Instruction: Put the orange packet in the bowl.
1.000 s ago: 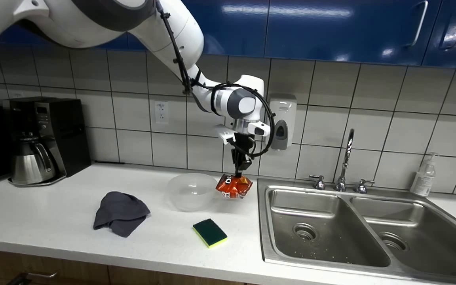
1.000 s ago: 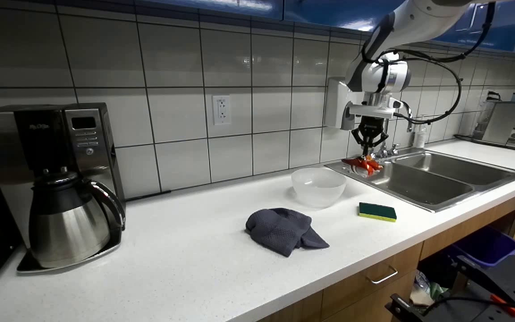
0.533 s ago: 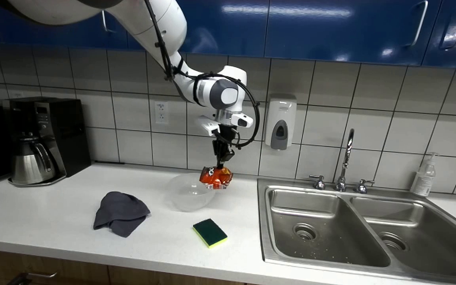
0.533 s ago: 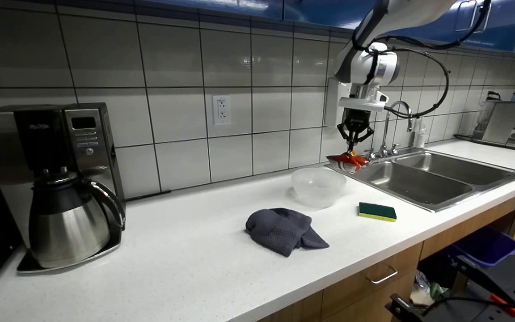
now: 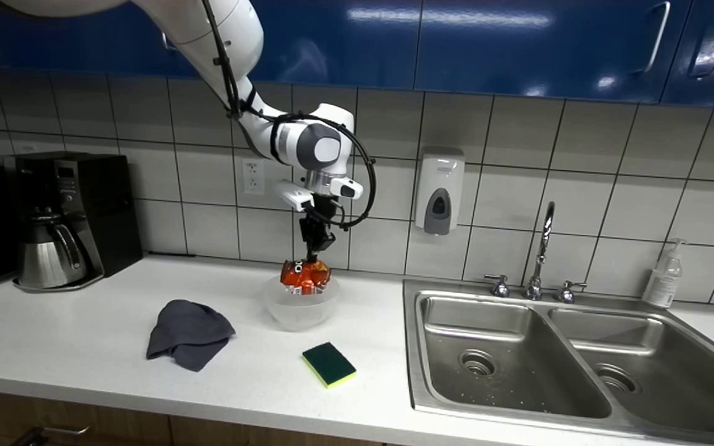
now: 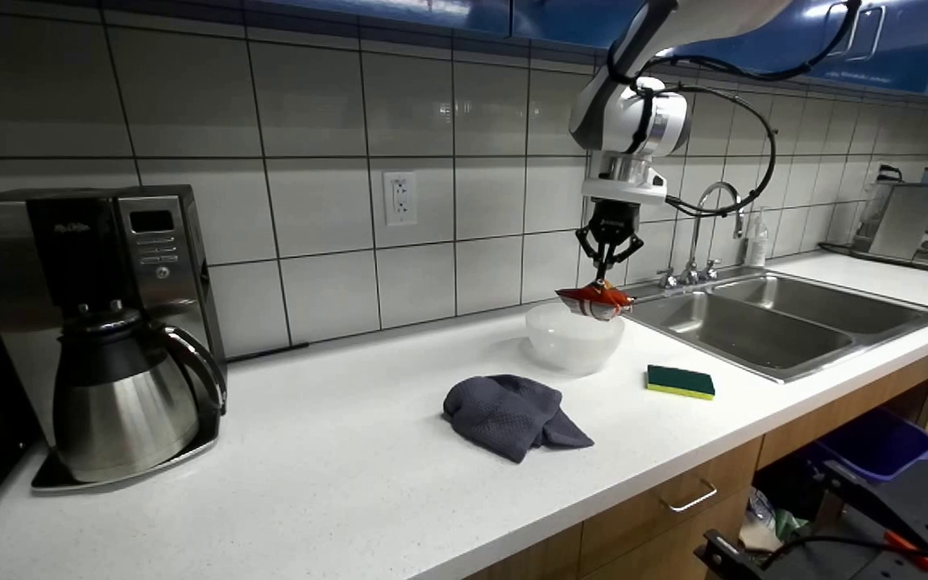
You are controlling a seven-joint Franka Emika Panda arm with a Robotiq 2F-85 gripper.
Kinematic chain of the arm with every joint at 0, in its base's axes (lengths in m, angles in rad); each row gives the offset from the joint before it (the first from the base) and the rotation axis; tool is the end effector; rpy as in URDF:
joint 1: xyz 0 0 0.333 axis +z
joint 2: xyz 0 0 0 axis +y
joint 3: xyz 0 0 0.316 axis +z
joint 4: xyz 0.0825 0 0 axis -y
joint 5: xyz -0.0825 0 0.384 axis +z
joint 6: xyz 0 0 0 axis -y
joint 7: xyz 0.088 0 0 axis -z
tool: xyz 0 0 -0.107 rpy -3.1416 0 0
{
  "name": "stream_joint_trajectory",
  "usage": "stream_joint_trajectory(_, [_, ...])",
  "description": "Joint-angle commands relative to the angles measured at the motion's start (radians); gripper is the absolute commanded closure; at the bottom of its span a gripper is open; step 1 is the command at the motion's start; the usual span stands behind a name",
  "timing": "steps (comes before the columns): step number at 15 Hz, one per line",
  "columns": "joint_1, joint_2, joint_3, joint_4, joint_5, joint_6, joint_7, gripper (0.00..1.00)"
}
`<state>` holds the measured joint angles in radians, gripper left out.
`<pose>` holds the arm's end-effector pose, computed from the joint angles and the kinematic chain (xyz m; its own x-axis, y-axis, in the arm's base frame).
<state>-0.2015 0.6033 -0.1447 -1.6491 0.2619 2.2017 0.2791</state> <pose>0.6472 -0.2119 0.2610 0.7246 -0.6844 -0.0805 -0.6890 -0.7172 -0.1040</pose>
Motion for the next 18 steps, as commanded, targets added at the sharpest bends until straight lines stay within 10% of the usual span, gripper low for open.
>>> stream_joint_trajectory(1, [0.001, -0.038, 0.015, -0.064, 0.003, 0.02, -0.043, 1.0])
stream_joint_trajectory(10, [0.004, -0.031, 0.012, -0.099, -0.005, 0.019, -0.072, 1.0])
stream_joint_trajectory(11, [0.005, -0.034, 0.012, -0.103, -0.006, 0.019, -0.074, 0.74])
stream_joint_trajectory(18, [0.007, -0.069, 0.012, -0.139, -0.008, 0.036, -0.097, 0.29])
